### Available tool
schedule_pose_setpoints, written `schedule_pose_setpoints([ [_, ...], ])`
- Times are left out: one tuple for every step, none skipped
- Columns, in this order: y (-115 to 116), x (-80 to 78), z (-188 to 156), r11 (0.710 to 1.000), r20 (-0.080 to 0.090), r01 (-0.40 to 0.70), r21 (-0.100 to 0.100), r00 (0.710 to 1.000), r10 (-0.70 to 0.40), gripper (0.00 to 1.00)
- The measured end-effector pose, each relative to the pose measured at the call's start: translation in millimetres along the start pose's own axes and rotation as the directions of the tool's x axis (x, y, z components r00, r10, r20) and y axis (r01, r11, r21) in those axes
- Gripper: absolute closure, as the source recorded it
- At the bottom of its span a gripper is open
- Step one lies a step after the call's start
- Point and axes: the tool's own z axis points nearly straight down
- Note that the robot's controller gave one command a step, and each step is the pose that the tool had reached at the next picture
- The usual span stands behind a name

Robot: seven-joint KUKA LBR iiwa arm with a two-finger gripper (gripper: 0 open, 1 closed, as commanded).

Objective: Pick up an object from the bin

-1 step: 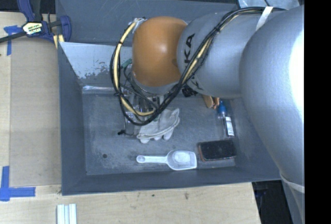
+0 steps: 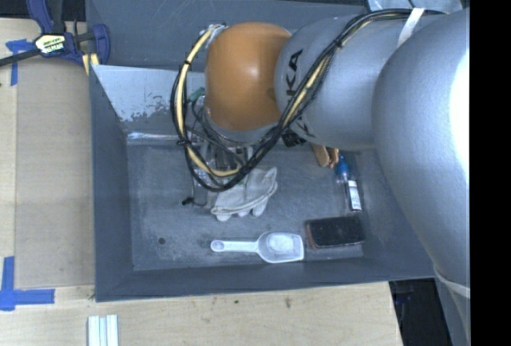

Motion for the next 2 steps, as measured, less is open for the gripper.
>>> schedule_pose_setpoints([
  [-29.5,-9.7,19.9,0.999,0.002,0.046,-0.001,0.999,-0.046,0.0],
  [-56.1,-15.7,43.2,1.0,-0.001,-0.017,0.002,1.0,0.017,0.0],
])
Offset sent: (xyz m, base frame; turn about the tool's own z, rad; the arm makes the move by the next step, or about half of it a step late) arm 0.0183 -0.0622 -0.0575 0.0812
